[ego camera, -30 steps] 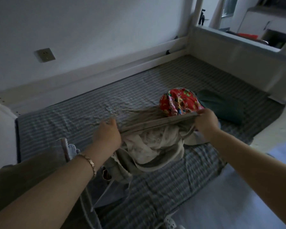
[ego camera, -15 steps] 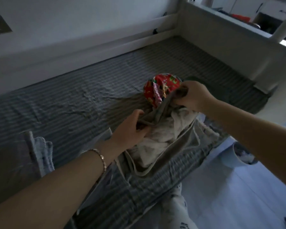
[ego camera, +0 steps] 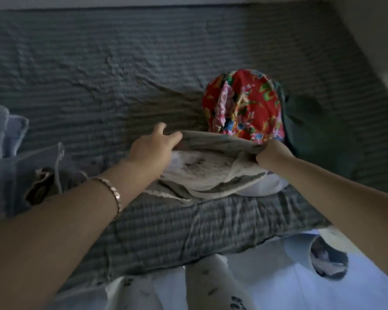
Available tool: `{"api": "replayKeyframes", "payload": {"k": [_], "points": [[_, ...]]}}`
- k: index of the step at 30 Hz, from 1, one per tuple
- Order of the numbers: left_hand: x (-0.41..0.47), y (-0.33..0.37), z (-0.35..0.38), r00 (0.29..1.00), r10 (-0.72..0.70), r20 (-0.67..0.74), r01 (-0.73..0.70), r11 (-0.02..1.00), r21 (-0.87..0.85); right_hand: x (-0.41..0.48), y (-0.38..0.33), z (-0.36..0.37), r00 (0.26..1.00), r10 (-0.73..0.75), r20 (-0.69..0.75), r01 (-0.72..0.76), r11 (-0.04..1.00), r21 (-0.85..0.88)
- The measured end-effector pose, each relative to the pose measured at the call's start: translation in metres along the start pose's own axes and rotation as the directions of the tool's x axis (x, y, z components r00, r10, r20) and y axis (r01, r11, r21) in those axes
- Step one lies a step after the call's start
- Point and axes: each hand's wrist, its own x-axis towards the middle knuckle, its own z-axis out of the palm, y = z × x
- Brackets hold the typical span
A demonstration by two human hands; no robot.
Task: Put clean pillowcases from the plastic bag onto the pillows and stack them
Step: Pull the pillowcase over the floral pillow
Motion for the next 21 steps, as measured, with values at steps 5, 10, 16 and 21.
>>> {"api": "replayKeyframes", "payload": {"k": [5, 10, 16, 21], "points": [[0.011, -0.020, 0.027, 0.990, -0.013, 0.143, -0.022, 0.971, 0.237, 0.036, -0.022, 0.010, 0.975, -0.222, 0.025, 0.217, 0.968, 0.129], [0.034, -0.025, 0.018, 0.894, -0.448, -0.015, 0.438, 0.879, -0.188, 0.042, -0.039, 0.016, 0.870, -0.490, 0.049, 0.490, 0.872, 0.020], [0.045, -0.040, 0.006, 0.551, -0.826, 0.116, 0.573, 0.273, -0.773, 0.047, -0.034, 0.031, 0.918, -0.396, -0.024, 0.396, 0.915, 0.077], [0.037, -0.038, 0.014, 0.911, -0.384, 0.153, 0.411, 0.878, -0.246, 0.054, -0.043, 0.038, 0.970, -0.012, -0.244, 0.085, 0.954, 0.288]]}}
